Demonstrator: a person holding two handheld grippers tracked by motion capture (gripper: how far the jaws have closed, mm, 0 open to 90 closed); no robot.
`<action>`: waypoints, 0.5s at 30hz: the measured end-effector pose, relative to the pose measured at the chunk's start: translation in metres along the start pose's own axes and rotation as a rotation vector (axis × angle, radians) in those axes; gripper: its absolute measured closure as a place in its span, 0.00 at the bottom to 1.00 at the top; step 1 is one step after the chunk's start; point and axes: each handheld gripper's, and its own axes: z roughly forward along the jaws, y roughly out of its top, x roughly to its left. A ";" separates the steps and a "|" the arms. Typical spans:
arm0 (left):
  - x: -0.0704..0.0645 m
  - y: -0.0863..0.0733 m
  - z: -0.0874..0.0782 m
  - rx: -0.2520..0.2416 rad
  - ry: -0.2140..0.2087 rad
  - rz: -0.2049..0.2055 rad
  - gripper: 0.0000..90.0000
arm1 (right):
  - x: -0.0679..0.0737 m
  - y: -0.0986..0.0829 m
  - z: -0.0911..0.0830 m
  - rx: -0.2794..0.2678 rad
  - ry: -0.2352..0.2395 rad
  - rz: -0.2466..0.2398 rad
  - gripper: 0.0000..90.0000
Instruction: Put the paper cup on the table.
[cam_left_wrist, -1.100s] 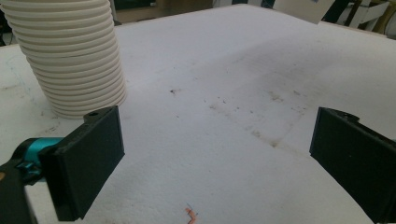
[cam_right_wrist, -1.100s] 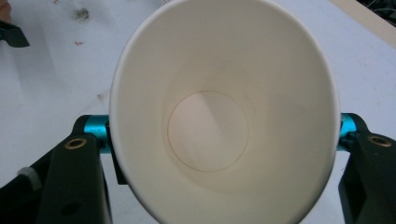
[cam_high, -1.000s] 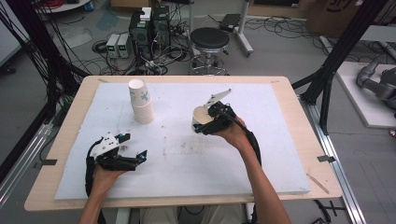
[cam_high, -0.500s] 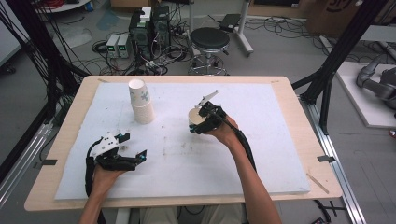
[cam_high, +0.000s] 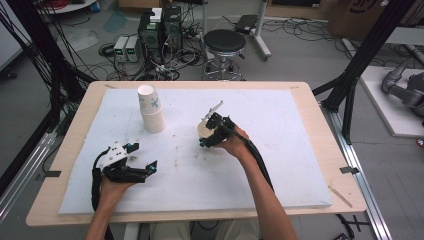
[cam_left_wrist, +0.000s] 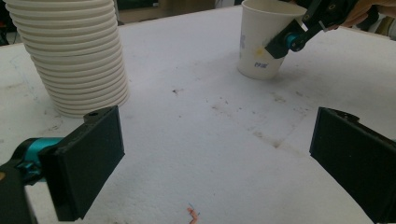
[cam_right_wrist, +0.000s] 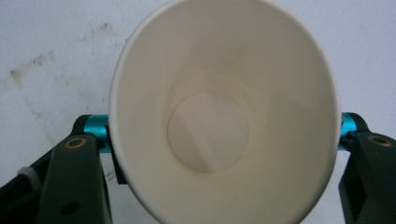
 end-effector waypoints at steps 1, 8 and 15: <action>0.000 0.000 0.000 0.001 0.000 0.001 0.03 | 0.000 0.000 0.001 -0.004 -0.002 -0.002 0.34; 0.000 0.000 0.000 0.005 0.001 -0.001 0.03 | -0.002 -0.001 0.001 -0.009 0.007 0.006 0.34; 0.000 0.000 0.000 0.004 0.001 -0.002 0.03 | -0.001 -0.002 0.004 -0.008 0.016 0.014 0.19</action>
